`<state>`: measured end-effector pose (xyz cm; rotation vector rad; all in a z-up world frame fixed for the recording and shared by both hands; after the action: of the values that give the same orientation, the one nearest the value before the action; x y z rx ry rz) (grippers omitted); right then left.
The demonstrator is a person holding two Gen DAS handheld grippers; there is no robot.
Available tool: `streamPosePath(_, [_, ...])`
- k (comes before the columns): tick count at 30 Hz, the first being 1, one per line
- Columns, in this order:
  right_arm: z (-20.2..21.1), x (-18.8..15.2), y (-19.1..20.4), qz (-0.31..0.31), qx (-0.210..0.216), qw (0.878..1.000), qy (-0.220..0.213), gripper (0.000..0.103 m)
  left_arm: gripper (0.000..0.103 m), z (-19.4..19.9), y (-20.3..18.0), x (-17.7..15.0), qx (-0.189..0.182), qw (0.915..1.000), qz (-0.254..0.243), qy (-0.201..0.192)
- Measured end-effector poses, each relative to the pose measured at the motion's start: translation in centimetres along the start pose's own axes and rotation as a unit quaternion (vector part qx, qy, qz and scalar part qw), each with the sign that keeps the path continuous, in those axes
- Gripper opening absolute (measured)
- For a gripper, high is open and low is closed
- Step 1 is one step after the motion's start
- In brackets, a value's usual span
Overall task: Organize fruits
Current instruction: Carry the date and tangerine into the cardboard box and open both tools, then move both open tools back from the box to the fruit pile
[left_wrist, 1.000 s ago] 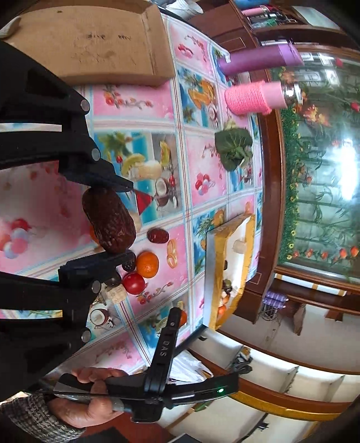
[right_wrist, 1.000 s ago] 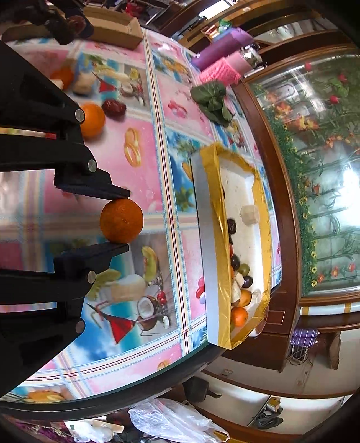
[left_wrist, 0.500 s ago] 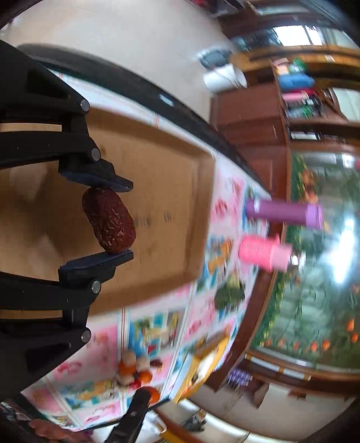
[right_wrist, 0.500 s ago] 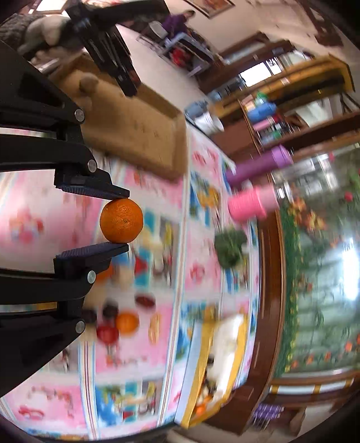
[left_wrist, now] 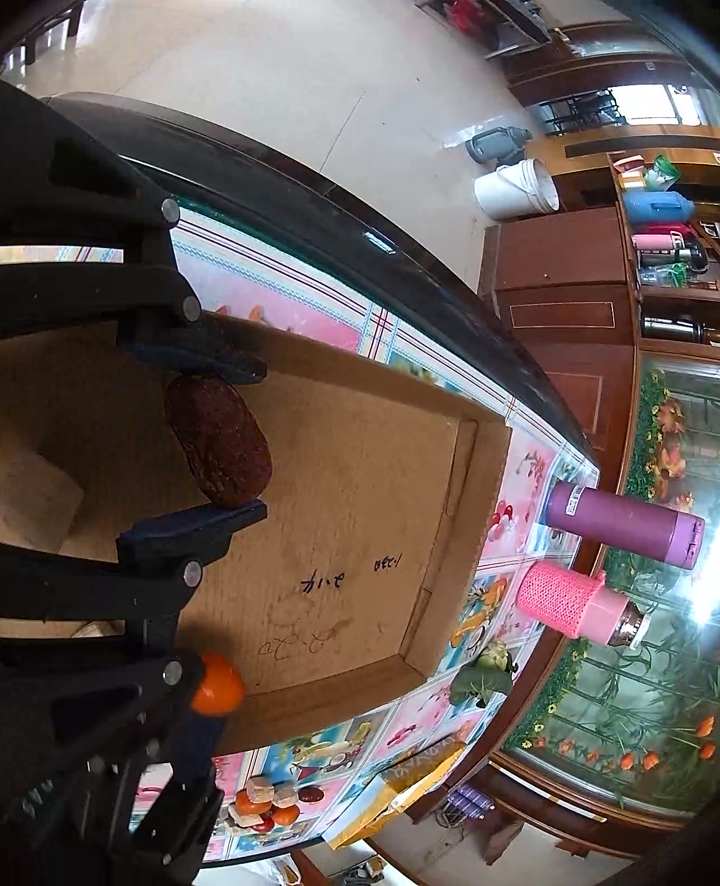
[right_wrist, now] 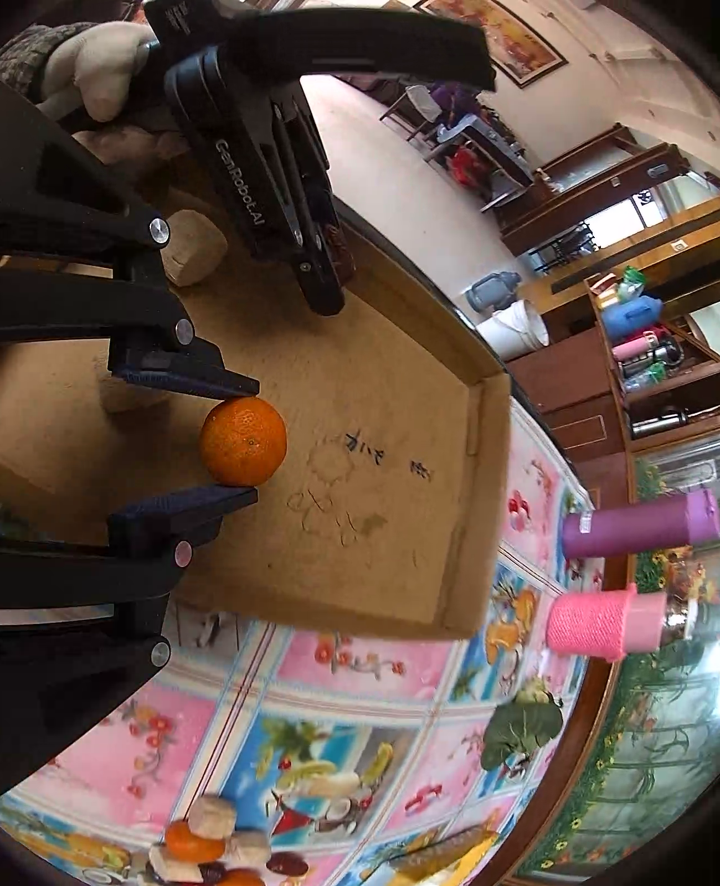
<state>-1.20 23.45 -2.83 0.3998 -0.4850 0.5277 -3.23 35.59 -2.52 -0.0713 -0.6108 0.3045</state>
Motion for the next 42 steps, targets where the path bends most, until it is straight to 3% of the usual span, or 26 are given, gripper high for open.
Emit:
streamPosePath(7, [-1.7,-0.4,0.2,0.012,-0.014,1.000,0.009,0.036,0.047,1.3,0.4,-0.1,-0.011,0.9997,0.017,-0.014])
streamPosePath(11, [-1.0,-0.1,0.2,0.008,-0.006,1.000,-0.001,0.046,0.050,3.2,0.3,-0.1,-0.010,0.9990,0.024,-0.035])
streamPosePath(15, [1.6,-0.2,0.4,0.009,-0.001,1.000,-0.029,0.049,0.059,6.7,-0.6,-0.6,-0.004,0.9971,0.021,-0.073])
streamPosePath(17, [3.3,-0.5,0.1,0.000,0.003,0.999,-0.049,0.057,0.066,8.5,-1.4,-1.0,0.007,0.9951,0.015,-0.097])
streamPosePath(22, [7.7,-3.1,-2.5,-0.057,-0.001,0.993,-0.103,0.063,0.084,11.8,-3.6,-2.8,0.045,0.9882,0.007,-0.146])
streamPosePath(30, [14.1,-8.4,-7.9,-0.124,-0.089,0.973,-0.173,0.068,0.086,14.6,-9.7,-5.5,0.076,0.9779,-0.067,-0.183])
streamPosePath(36, [17.0,-9.9,-9.4,-0.145,-0.102,0.963,-0.202,0.072,0.086,16.2,-13.1,-6.8,0.082,0.9706,-0.110,-0.198])
streamPosePath(42, [18.1,-10.9,-10.2,-0.153,-0.102,0.960,-0.212,0.073,0.086,16.5,-14.8,-7.6,0.078,0.9690,-0.129,-0.195])
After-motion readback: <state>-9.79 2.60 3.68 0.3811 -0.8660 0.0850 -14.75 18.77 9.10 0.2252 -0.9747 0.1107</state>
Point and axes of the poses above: each gripper's, at about its wrist camera, not at the fingertips, and z roughly against the way its jaws point, y to its left, x to its top, the point moved 7 cm from there along -z, roughly the way its jaws point, and after that the axes turned 1 degree about y, right-handed, at the moved point
